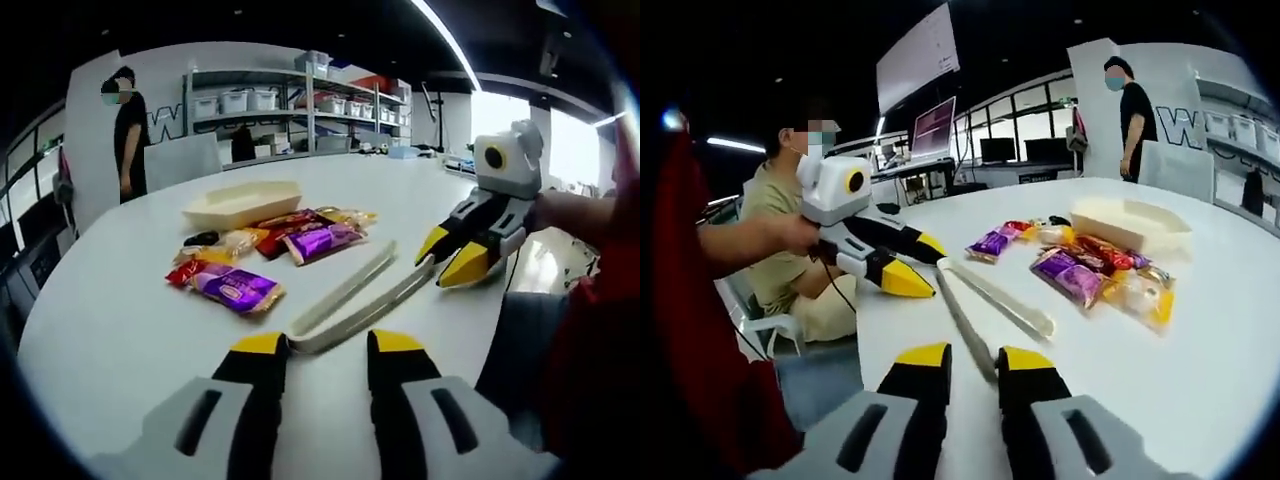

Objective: Place the target food into the container with the food tongs after gripping and lifting it, then release it inside without dropping or visibly crushing the food.

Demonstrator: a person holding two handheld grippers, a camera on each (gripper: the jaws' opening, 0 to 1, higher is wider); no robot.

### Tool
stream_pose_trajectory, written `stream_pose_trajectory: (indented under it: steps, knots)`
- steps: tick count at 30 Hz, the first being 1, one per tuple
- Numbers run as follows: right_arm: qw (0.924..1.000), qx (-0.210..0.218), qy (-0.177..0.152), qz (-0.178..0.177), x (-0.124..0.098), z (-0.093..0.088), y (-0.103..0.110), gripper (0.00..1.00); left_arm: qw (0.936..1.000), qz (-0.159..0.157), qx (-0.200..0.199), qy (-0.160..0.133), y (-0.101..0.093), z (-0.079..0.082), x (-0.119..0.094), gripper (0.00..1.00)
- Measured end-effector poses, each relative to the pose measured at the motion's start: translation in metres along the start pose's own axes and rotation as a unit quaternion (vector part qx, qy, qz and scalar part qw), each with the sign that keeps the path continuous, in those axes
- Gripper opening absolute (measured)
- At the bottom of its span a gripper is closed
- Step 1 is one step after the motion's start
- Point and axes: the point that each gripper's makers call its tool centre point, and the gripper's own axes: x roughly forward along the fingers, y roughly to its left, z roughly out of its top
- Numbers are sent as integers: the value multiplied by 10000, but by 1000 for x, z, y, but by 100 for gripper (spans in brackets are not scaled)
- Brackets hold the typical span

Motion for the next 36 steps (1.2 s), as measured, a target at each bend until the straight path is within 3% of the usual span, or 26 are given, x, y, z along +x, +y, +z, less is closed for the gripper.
stream_pose_trajectory:
  steps: [4, 6, 9, 13, 14, 16, 21, 24, 26, 28, 29, 33, 36]
  knots:
    - [9995, -303, 73, -43, 3, -1, -4, 1, 10000, -58, 19, -8, 1, 0, 1, 32]
    - [9976, -667, 135, 94, 3, -1, -3, 1, 10000, -67, 21, -8, 1, 1, 2, 32]
    - [9968, -759, 113, 208, 4, 0, 0, 0, 10000, -42, 2, -35, 2, 1, 3, 33]
    - [9980, -380, 198, 463, 4, -1, 6, 0, 10000, 1, -29, -86, 4, 2, 4, 35]
    - [9977, -125, 215, 624, 4, -1, 12, 0, 10000, 0, -31, -83, 4, 2, 4, 35]
    - [9987, -153, 74, 490, 6, 4, 8, 0, 9999, 44, -103, -68, 6, 2, 3, 33]
    - [9978, -35, 18, 657, -1, 4, 11, 0, 9998, 24, -99, -149, 5, 2, 2, 34]
    - [9967, 265, -267, 719, -7, 14, 14, 0, 9996, 5, -248, -157, 6, 2, 0, 36]
    - [9944, 430, -515, 816, -12, 24, 16, 0, 9980, -99, -582, -218, 3, 4, -1, 38]
    - [9934, 469, -613, 844, -14, 27, 16, 0, 9964, -170, -774, -309, 2, 8, -1, 44]
    - [9913, 599, -736, 908, -17, 33, 17, 0, 9940, -304, -919, -500, -2, 16, -2, 45]
    - [9864, 781, -961, 1081, -23, 44, 20, 0, 9849, -707, -1272, -935, -14, 37, -6, 45]
    - [9843, 844, -1013, 1176, -27, 48, 24, 0, 9800, -951, -1315, -1156, -21, 49, -10, 48]
